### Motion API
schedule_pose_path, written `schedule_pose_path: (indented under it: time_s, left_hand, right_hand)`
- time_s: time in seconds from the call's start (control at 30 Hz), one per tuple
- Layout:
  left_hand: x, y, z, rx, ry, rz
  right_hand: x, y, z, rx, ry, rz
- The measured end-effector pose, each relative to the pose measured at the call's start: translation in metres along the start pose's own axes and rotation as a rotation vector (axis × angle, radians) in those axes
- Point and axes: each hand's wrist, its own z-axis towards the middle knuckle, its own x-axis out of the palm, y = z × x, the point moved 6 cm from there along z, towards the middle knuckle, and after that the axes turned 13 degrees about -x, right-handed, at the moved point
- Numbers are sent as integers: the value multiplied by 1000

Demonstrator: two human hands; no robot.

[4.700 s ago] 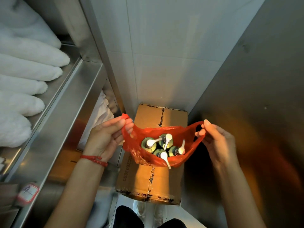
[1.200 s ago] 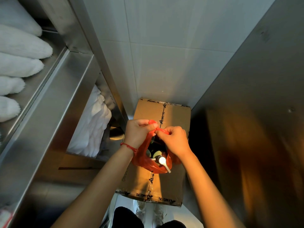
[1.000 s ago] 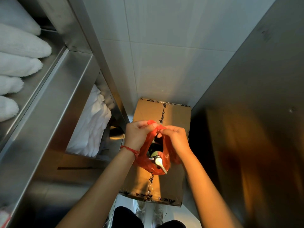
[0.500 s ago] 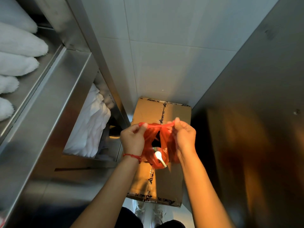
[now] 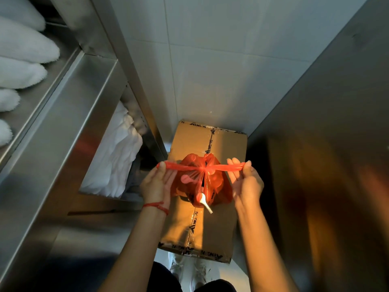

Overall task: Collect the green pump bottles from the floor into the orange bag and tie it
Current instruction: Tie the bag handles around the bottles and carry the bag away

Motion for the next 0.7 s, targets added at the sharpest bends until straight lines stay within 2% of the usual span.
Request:
schedule_pose_path:
  time_s: [0.1,0.27,0.43,0.53,0.6,0.7]
  left_hand:
    - [9,0,1,-32,48,-94]
    - [-5,7,3,-175,-84,-155]
    - [-5,1,-1,-155,-142,-116]
    - [-1,-13,-3,17,-77,127]
    - [9,-19,-8,120,29,284]
    - [35,-20,-15,177,135,399]
  right_hand:
    - [3,-2,-3,37,-19,16]
    - [-5,-4,6,137,-147,-34]
    - [-8,-1,5,157,-158,-40]
    - [-5,12,-2,64,-6,-79]
    - [6,25,-9,-32,190,-97]
    - [30,37,-25,-158,455,-250]
